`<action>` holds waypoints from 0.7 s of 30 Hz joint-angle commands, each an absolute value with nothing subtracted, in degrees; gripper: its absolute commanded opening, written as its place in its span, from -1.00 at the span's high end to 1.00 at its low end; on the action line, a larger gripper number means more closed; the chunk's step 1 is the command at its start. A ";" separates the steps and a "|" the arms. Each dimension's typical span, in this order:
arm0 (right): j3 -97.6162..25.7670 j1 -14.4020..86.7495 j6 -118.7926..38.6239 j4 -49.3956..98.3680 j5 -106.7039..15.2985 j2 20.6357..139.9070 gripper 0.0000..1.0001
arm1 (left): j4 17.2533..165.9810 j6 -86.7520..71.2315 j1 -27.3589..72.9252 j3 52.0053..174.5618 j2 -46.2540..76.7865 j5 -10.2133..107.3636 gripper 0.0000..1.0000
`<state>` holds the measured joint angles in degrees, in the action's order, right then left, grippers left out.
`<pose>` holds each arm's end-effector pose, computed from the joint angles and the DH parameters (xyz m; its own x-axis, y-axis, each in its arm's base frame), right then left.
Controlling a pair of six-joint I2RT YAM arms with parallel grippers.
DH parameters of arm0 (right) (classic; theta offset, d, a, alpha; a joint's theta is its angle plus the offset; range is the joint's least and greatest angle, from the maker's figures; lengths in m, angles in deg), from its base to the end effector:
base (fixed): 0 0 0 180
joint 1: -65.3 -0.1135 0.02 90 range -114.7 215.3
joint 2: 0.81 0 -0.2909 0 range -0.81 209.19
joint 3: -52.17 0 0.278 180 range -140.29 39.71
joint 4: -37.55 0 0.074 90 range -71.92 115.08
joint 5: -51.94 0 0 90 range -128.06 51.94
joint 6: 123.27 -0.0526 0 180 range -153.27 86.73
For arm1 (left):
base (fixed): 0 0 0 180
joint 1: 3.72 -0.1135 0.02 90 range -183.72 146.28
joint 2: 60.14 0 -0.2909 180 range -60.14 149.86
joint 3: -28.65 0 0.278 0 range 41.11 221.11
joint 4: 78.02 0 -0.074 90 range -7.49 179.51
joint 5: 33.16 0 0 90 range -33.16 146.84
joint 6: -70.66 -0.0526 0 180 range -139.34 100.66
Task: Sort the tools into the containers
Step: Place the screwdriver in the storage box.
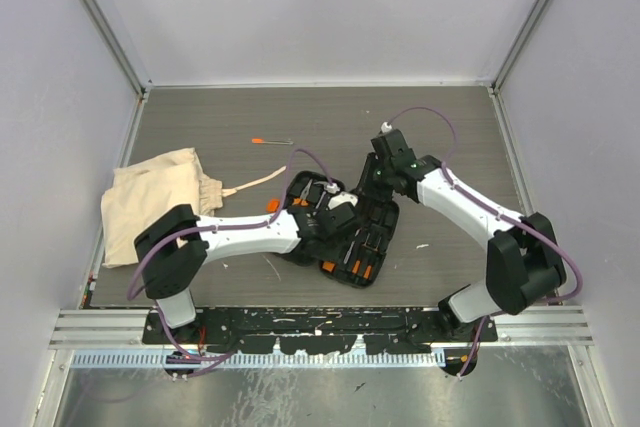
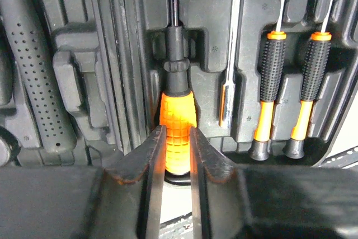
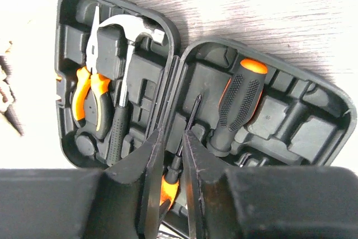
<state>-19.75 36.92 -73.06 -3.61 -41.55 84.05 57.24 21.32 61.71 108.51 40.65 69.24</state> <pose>0.2968 0.1640 0.2385 -0.8714 0.2553 -0.4190 0.0674 0.9082 0.4132 0.1707 -0.3461 0.1857 -0.8422 0.3116 -0.4400 0.3990 0.9090 -0.1200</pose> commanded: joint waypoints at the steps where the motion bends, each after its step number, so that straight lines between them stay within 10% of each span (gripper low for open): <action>1: -17.48 37.25 -73.52 -1.35 -39.29 79.37 0.46 | 45.83 17.85 61.18 107.92 38.81 72.18 0.43; 21: -5.89 38.44 -76.44 1.30 -39.21 68.88 0.19 | 52.01 13.71 57.25 110.57 25.10 70.81 -0.08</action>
<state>-6.94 38.38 -75.11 -0.68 -38.77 72.33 50.05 14.64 59.85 111.66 29.62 71.10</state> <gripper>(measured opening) 0.398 0.538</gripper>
